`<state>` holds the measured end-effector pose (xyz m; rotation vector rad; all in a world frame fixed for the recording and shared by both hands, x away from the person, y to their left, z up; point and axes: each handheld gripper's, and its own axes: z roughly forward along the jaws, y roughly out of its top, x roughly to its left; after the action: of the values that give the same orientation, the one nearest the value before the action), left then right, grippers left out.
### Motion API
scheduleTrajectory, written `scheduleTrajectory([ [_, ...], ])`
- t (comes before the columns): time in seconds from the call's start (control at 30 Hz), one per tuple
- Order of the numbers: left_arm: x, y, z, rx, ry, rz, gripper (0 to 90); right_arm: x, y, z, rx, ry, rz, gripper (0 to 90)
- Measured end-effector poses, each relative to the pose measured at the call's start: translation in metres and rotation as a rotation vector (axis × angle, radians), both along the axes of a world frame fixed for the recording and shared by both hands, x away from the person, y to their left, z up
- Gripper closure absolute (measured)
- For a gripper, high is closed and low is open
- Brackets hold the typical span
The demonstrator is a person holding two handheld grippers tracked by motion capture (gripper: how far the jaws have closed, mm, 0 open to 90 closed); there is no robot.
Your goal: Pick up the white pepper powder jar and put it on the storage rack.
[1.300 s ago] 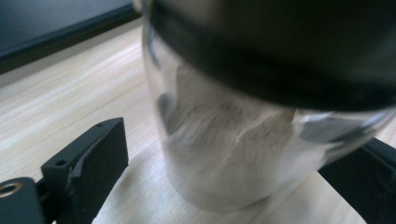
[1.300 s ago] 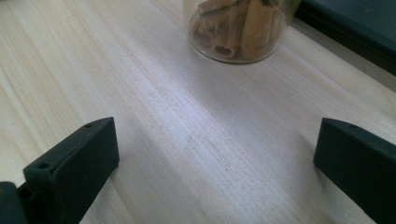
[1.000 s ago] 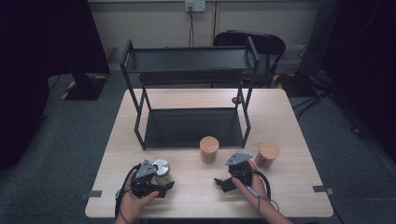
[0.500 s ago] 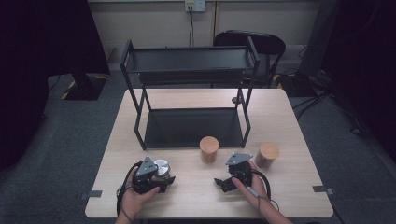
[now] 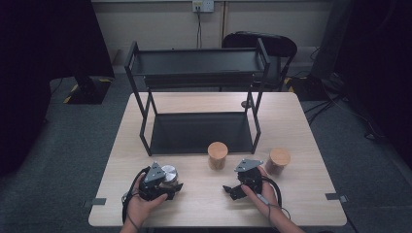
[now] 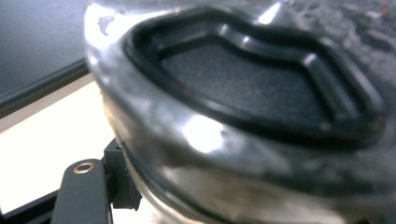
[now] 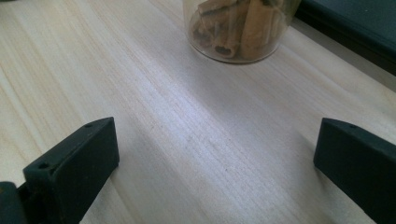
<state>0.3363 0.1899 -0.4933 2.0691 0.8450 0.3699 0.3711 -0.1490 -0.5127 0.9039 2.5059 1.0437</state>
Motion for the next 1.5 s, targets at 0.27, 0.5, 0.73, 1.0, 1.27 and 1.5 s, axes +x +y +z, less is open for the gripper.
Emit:
scheduleTrajectory([
  [0.27, 0.003, -0.005, 0.002, 0.008, 0.01, -0.012, 30.3, 0.0, 0.0, 0.0, 0.0, 0.0, 0.0, 0.0],
  [0.5, 0.008, -0.006, 0.007, -0.007, 0.014, -0.009, 30.5, 0.0, 0.0, 0.0, 0.0, 0.0, 0.0, 0.0],
  [0.73, 0.015, -0.008, 0.014, -0.014, 0.016, -0.011, 30.6, 0.0, 0.0, 0.0, 0.0, 0.0, 0.0, 0.0],
  [1.0, 0.023, -0.013, 0.019, -0.024, 0.034, -0.025, 30.6, 0.0, 0.0, 0.0, 0.0, 0.0, 0.0, 0.0],
  [1.27, 0.032, -0.016, 0.021, -0.029, 0.036, -0.02, 30.7, 0.0, 0.0, 0.0, 0.0, 0.0, 0.0, 0.0],
  [1.5, 0.04, -0.019, 0.022, -0.031, 0.041, -0.016, 30.7, 0.0, 0.0, 0.0, 0.0, 0.0, 0.0, 0.0],
])
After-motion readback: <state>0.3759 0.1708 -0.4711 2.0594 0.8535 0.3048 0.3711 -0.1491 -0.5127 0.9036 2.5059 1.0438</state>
